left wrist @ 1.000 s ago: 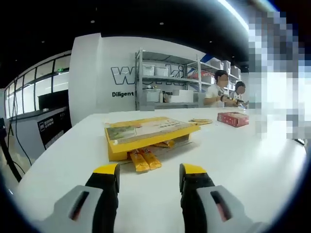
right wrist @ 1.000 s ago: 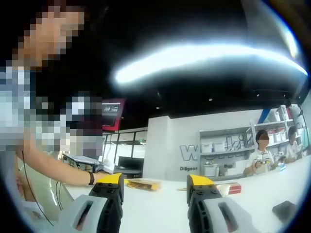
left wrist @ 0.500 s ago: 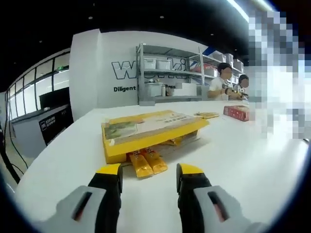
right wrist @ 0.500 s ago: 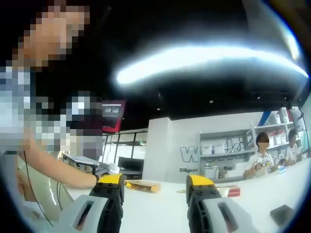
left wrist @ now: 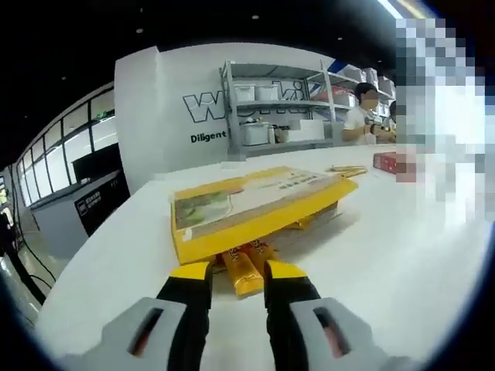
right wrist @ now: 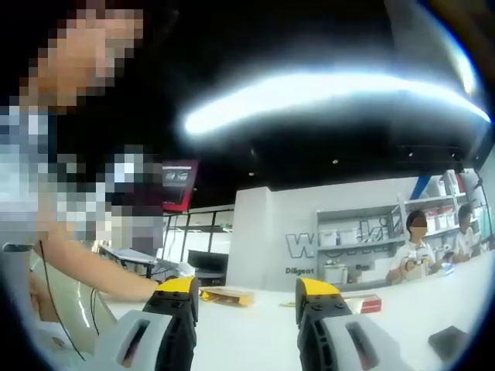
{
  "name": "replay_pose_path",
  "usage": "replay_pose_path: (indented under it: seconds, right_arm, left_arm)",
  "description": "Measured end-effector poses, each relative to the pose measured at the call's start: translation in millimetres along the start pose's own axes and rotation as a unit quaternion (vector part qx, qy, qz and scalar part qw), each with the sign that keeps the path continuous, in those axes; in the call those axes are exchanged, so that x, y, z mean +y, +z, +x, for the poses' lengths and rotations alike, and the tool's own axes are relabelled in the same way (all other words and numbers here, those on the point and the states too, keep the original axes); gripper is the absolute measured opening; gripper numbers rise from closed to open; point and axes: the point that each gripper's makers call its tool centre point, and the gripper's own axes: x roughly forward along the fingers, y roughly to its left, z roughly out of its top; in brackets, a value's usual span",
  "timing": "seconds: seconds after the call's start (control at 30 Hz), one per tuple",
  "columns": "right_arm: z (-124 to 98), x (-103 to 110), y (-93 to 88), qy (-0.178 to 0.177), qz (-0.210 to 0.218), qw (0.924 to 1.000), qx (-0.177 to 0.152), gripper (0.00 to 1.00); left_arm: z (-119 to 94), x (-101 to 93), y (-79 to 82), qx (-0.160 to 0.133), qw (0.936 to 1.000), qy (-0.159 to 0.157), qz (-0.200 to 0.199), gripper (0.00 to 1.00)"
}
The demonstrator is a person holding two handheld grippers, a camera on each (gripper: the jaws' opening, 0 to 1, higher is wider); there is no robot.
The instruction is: Tear open the coffee pouch, take out the coffee, and pour the coffee from the pouch into the cup
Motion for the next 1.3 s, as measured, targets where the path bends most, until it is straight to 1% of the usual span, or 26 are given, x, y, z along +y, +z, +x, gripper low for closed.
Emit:
replay_pose_path:
  seconds: [0.03,0.1,0.27,0.4,0.47,0.53,0.63,0.7,0.83,0.97,1.03,1.13,1.3]
  right_arm:
    - [0,0,1.7,0.000,-0.002,1.0000,-0.001,0.51]
    - [0,1,3.4,0.000,-0.004,1.0000,-0.002,0.51]
    - [0,3,6.8,0.002,-0.010,0.9999,-0.004,0.51]
    - [-1,3,6.6,0.002,-0.010,0.9999,-0.006,0.51]
    - [-1,2,5.9,0.003,-0.007,1.0000,-0.006,0.51]
    - [-1,2,5.6,0.003,-0.007,1.0000,-0.006,0.51]
    - [-1,2,7.0,0.002,-0.007,0.9999,-0.008,0.51]
    - [-1,4,7.4,0.004,-0.009,0.9999,-0.008,0.51]
    - [0,6,5.0,0.007,-0.009,0.9999,-0.003,0.51]
    - [1,11,11.0,0.011,-0.016,0.9998,-0.003,0.51]
    - [1,11,12.4,0.011,-0.020,0.9997,-0.003,0.51]
    - [1,11,12.7,0.010,-0.022,0.9997,-0.003,0.51]
    - [2,12,10.2,0.011,-0.021,0.9997,0.000,0.51]
  left_arm:
    - [3,-0.4,-3.0,0.008,0.9999,-0.003,-0.009,0.27]
    - [6,-0.5,-4.3,0.012,0.9999,-0.001,-0.008,0.28]
    - [8,-0.8,-3.0,0.015,0.9998,0.000,-0.011,0.28]
    - [8,-1.1,-3.7,0.022,0.9997,0.004,-0.003,0.27]
    - [12,2.4,-5.5,0.028,0.9995,0.009,0.004,0.27]
    - [14,5.8,-8.2,0.034,0.9994,0.011,-0.006,0.27]
    - [15,3.6,-9.1,0.033,0.9992,0.006,-0.020,0.27]
    - [17,1.2,-12.5,0.038,0.9991,0.006,-0.018,0.27]
    - [19,-1.1,-13.0,0.039,0.9991,0.006,-0.017,0.26]
    - [23,-0.5,-14.5,0.043,0.9990,0.011,-0.010,0.27]
    - [25,-0.8,-15.0,0.045,0.9988,0.012,-0.013,0.27]
    - [29,-6.1,-17.0,0.050,0.9986,0.012,-0.006,0.25]
    - [31,-4.8,-15.1,0.055,0.9984,0.011,0.003,0.23]
